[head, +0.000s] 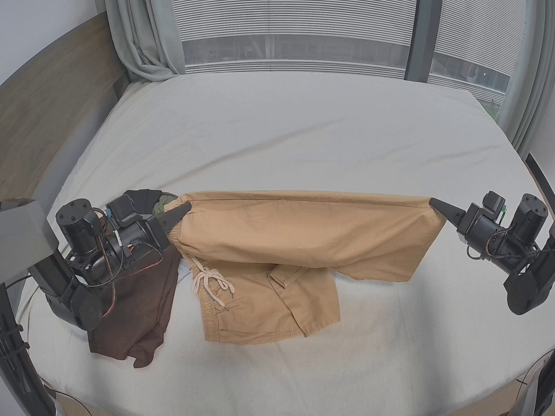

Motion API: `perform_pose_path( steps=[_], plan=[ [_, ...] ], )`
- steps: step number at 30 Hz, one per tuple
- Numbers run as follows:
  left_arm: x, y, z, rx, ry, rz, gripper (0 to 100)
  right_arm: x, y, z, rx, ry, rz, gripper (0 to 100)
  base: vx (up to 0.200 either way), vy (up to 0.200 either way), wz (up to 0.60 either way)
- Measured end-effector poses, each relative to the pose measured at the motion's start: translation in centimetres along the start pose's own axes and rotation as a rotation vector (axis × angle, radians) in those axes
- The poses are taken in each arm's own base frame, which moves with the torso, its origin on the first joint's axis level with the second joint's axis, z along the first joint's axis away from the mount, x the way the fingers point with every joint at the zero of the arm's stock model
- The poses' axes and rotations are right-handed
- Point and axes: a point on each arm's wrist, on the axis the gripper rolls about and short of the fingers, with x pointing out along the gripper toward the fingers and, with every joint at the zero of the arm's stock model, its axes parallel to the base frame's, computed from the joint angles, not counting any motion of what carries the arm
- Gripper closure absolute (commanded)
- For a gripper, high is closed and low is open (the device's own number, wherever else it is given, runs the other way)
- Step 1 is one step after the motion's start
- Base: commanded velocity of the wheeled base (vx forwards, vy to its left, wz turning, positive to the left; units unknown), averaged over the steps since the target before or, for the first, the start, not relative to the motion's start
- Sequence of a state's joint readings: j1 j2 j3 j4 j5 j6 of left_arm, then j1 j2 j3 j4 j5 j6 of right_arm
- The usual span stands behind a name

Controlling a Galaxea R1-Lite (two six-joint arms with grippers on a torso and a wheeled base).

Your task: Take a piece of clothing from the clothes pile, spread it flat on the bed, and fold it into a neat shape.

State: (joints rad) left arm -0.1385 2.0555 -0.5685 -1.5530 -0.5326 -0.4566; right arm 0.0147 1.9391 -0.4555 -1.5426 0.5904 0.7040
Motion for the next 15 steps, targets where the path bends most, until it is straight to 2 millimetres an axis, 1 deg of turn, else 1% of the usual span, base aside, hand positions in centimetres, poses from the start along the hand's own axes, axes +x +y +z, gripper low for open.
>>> perform_pose_path(
  steps=[7,15],
  plan=[
    [0.24,0.4,0.17,0.007,-0.012,0.009,100,0.02,-0.12,-0.07,-0.001,0.002,-0.003,100,0.0,0.0,0.0],
    [0.47,0.42,0.41,0.011,-0.023,0.006,100,0.28,0.0,-0.21,-0.008,0.006,0.003,100,0.0,0.0,0.0]
  ],
)
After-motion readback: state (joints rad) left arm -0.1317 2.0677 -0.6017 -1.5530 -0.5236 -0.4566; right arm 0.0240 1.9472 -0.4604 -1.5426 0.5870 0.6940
